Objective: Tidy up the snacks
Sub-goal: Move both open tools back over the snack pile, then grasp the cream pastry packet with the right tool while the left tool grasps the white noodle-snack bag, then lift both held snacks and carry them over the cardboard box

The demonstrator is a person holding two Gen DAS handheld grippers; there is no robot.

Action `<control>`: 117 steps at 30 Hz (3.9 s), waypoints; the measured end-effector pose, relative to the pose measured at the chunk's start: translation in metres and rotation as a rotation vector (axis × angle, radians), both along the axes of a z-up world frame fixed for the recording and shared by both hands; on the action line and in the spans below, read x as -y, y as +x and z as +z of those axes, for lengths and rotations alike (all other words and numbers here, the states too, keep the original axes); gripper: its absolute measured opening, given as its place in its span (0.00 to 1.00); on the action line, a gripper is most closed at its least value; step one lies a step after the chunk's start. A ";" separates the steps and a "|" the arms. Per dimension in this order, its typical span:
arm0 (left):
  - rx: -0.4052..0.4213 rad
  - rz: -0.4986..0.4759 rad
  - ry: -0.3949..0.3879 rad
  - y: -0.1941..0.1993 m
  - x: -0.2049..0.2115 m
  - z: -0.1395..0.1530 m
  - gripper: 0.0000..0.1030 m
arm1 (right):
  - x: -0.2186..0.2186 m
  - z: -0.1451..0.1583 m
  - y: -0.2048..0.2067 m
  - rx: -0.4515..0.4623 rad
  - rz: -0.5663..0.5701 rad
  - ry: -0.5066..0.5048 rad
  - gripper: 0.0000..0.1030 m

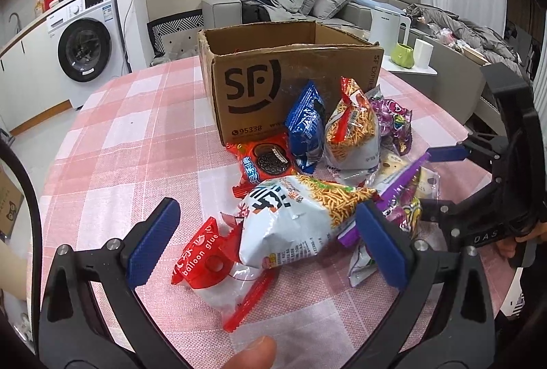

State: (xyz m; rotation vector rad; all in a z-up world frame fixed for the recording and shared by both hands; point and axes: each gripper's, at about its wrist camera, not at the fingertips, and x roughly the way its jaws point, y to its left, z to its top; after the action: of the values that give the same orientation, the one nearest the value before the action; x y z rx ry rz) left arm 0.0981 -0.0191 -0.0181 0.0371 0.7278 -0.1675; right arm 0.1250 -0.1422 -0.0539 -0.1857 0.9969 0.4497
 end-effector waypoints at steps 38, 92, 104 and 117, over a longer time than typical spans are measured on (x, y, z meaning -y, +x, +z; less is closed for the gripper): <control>-0.116 -0.064 -0.167 0.018 -0.005 -0.019 0.84 | -0.011 0.018 -0.028 0.026 0.164 0.101 0.57; 0.077 -0.040 -0.116 -0.028 -0.003 0.042 0.44 | 0.022 0.080 -0.040 0.192 0.073 0.238 0.57; 0.134 0.013 -0.137 -0.026 -0.015 0.070 0.44 | 0.029 0.100 -0.035 0.244 -0.023 0.283 0.57; 0.188 0.036 -0.138 -0.001 -0.006 0.104 0.44 | 0.032 0.118 -0.015 0.271 -0.095 0.308 0.57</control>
State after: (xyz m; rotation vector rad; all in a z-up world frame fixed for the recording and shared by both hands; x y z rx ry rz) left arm 0.0974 -0.0130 0.0855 -0.0908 0.5273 -0.1772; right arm 0.1103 -0.1743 0.0644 0.0764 0.6581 0.4712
